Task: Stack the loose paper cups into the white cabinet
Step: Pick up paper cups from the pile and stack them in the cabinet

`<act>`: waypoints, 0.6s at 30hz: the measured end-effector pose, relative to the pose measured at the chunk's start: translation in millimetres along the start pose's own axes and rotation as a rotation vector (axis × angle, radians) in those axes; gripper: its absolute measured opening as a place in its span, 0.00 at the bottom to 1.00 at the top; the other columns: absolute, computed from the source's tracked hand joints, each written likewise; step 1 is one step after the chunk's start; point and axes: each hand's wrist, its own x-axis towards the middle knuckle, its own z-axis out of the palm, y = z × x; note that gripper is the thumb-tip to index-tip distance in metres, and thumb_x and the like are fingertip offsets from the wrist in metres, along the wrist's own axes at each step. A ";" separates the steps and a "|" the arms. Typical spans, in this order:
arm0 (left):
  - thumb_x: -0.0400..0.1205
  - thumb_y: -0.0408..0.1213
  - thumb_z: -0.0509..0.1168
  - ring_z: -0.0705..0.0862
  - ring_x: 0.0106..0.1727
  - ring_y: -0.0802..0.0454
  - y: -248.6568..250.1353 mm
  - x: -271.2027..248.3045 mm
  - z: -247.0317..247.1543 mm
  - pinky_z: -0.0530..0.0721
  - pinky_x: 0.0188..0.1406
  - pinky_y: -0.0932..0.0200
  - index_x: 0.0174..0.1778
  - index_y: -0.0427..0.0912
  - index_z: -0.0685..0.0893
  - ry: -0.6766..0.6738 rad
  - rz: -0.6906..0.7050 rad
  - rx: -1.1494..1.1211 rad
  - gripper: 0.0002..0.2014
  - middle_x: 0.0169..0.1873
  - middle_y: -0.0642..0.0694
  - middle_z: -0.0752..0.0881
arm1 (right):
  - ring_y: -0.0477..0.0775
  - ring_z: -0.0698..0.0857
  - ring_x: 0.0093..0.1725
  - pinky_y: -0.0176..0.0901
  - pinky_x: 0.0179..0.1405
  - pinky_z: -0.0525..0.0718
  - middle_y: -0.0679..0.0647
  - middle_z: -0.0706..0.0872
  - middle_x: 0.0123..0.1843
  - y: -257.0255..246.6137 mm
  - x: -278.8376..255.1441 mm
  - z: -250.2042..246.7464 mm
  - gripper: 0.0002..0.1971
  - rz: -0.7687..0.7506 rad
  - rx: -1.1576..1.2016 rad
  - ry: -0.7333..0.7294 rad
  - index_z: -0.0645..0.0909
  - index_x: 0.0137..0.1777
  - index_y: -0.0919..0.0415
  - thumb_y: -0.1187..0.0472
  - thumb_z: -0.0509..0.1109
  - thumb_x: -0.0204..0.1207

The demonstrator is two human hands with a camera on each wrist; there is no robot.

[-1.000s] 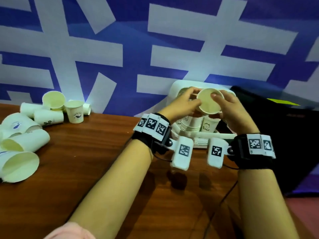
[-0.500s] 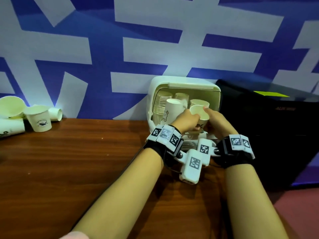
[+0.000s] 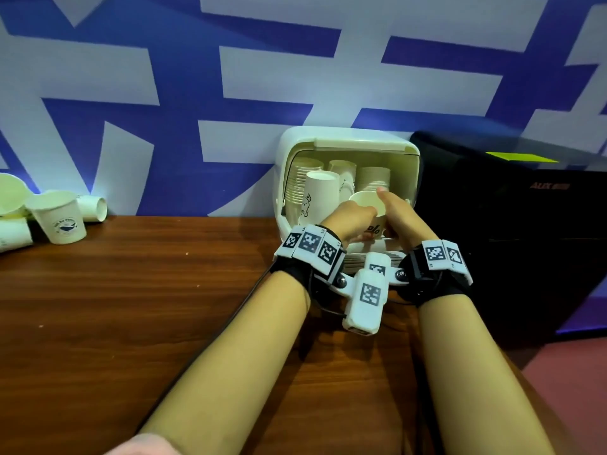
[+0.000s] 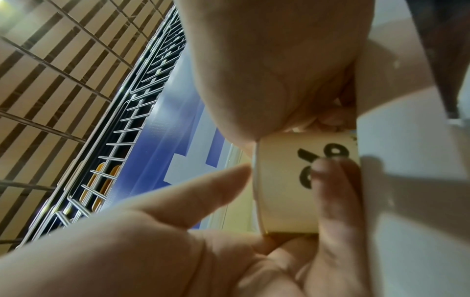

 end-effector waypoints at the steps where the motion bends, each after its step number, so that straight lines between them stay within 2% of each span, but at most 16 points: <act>1: 0.84 0.30 0.58 0.84 0.37 0.46 0.3 -0.1 0.2 0.87 0.46 0.53 0.70 0.30 0.70 0.002 -0.001 0.002 0.18 0.52 0.33 0.82 | 0.49 0.77 0.30 0.43 0.32 0.73 0.52 0.80 0.32 0.1 0.8 0.1 0.19 -0.008 -0.015 -0.006 0.77 0.43 0.55 0.47 0.51 0.88; 3: 0.83 0.30 0.59 0.85 0.39 0.45 1.6 -1.2 1.0 0.88 0.46 0.52 0.71 0.30 0.68 0.017 0.000 0.011 0.20 0.53 0.34 0.82 | 0.52 0.77 0.34 0.45 0.35 0.72 0.55 0.81 0.37 0.9 1.9 1.0 0.19 -0.018 -0.037 -0.010 0.78 0.47 0.56 0.45 0.51 0.88; 6: 0.81 0.35 0.62 0.87 0.49 0.41 3.3 -0.2 2.4 0.87 0.56 0.45 0.73 0.29 0.60 0.069 0.033 0.159 0.27 0.47 0.37 0.81 | 0.55 0.81 0.42 0.48 0.43 0.76 0.58 0.84 0.47 2.4 3.4 0.9 0.21 -0.012 -0.067 -0.022 0.80 0.56 0.57 0.44 0.51 0.87; 8: 0.82 0.38 0.63 0.86 0.50 0.41 4.7 -2.0 3.2 0.86 0.56 0.48 0.72 0.31 0.57 0.088 0.056 0.325 0.28 0.46 0.38 0.81 | 0.56 0.85 0.46 0.51 0.49 0.81 0.58 0.87 0.49 3.7 5.8 0.0 0.21 -0.011 -0.090 -0.026 0.82 0.51 0.56 0.46 0.50 0.88; 10: 0.82 0.40 0.62 0.86 0.54 0.40 8.1 -3.1 4.5 0.85 0.58 0.47 0.72 0.31 0.59 0.106 0.066 0.485 0.27 0.54 0.36 0.84 | 0.56 0.87 0.49 0.50 0.52 0.84 0.58 0.89 0.50 4.1 8.4 -0.9 0.21 -0.008 -0.099 -0.022 0.81 0.46 0.55 0.47 0.49 0.89; 11: 0.82 0.39 0.61 0.85 0.58 0.38 10.9 -4.1 4.0 0.83 0.61 0.46 0.72 0.30 0.63 0.118 0.080 0.577 0.26 0.58 0.34 0.83 | 0.51 0.87 0.43 0.43 0.45 0.85 0.56 0.89 0.45 4.3 8.8 -1.0 0.21 0.000 -0.096 -0.024 0.80 0.44 0.54 0.48 0.49 0.89; 12: 0.83 0.37 0.59 0.83 0.62 0.38 13.3 -2.9 4.5 0.81 0.64 0.46 0.72 0.29 0.66 0.130 0.107 0.659 0.23 0.61 0.34 0.82 | 0.45 0.85 0.34 0.37 0.34 0.82 0.51 0.87 0.36 3.5 7.2 -0.7 0.21 -0.003 -0.101 -0.017 0.78 0.42 0.54 0.48 0.49 0.89; 13: 0.85 0.35 0.57 0.81 0.65 0.38 16.7 -5.5 5.6 0.79 0.66 0.48 0.71 0.29 0.70 0.138 0.120 0.714 0.20 0.64 0.34 0.81 | 0.42 0.81 0.28 0.34 0.25 0.77 0.48 0.83 0.30 2.6 6.0 -0.9 0.21 -0.004 -0.110 -0.007 0.77 0.41 0.54 0.48 0.48 0.90; 14: 0.86 0.33 0.56 0.79 0.67 0.39 18.0 -4.9 6.9 0.77 0.65 0.51 0.70 0.30 0.73 0.145 0.145 0.773 0.18 0.65 0.34 0.80 | 0.42 0.77 0.26 0.33 0.21 0.73 0.48 0.79 0.29 1.7 4.1 -0.5 0.21 -0.009 -0.127 0.000 0.77 0.42 0.54 0.48 0.48 0.90; 17: 0.87 0.35 0.55 0.78 0.68 0.36 21.4 -7.5 7.8 0.75 0.51 0.54 0.68 0.30 0.77 0.137 0.179 0.844 0.17 0.68 0.32 0.78 | 0.44 0.74 0.31 0.37 0.26 0.70 0.49 0.77 0.35 1.3 4.6 0.7 0.21 -0.042 -0.216 -0.001 0.77 0.52 0.57 0.48 0.46 0.90; 18: 0.87 0.36 0.56 0.79 0.67 0.36 21.4 -7.2 8.6 0.74 0.46 0.57 0.67 0.31 0.78 0.102 0.206 0.878 0.17 0.67 0.32 0.79 | 0.45 0.74 0.31 0.38 0.28 0.69 0.50 0.77 0.35 1.6 6.6 1.3 0.21 -0.044 -0.240 0.001 0.78 0.51 0.58 0.48 0.45 0.90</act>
